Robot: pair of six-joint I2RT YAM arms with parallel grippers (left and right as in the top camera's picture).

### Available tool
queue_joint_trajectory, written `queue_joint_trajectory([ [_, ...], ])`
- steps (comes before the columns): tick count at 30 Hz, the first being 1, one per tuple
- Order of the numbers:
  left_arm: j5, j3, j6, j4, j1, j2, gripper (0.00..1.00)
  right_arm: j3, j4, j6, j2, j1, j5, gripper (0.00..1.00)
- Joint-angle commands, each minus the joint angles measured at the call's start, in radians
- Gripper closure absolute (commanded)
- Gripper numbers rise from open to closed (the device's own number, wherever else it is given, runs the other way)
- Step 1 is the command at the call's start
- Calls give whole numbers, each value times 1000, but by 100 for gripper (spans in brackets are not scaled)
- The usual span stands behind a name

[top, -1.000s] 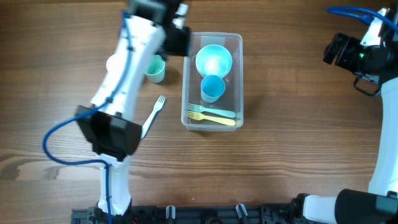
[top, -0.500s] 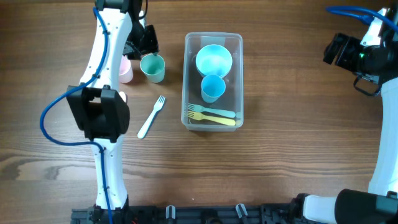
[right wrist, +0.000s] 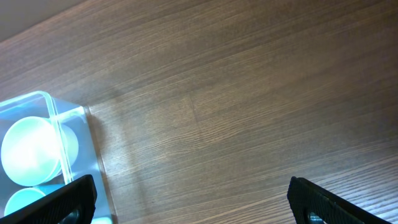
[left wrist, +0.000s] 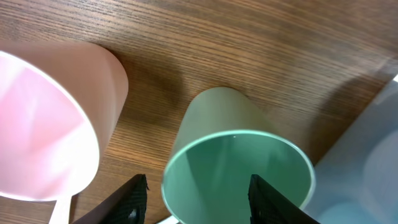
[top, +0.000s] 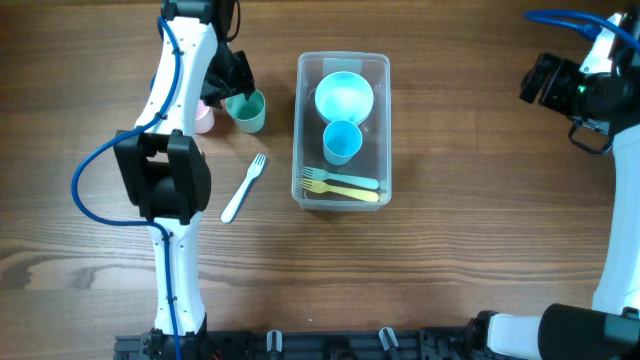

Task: Pack container
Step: 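Grasp the green cup with the left gripper, then stack the green cup onto the blue cup in the container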

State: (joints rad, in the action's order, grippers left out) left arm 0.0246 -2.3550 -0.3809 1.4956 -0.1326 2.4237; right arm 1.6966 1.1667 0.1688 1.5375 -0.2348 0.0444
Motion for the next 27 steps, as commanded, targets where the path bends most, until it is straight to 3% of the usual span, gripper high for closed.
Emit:
queue_joint_trajectory([
  [1, -23, 40, -21, -7, 6, 12, 47, -5, -3, 17, 12, 0, 8, 0],
  [5, -23, 82, -21, -32, 6, 12, 52, -5, -3, 17, 12, 0, 8, 0],
  [11, -22, 105, -19, -39, 6, 12, 96, -5, -3, 17, 12, 0, 8, 0],
  [15, -23, 104, 11, -10, 5, -21, 96, -5, -3, 17, 12, 0, 8, 0],
  [21, -2, 103, 63, 10, -40, -288, 96, -5, -3, 16, 12, 0, 8, 0],
  [24, 11, 103, 117, 13, -161, -446, 96, -5, -3, 17, 12, 0, 8, 0],
  [27, 11, 104, 222, 0, -320, -454, 96, -5, -3, 17, 12, 0, 8, 0],
])
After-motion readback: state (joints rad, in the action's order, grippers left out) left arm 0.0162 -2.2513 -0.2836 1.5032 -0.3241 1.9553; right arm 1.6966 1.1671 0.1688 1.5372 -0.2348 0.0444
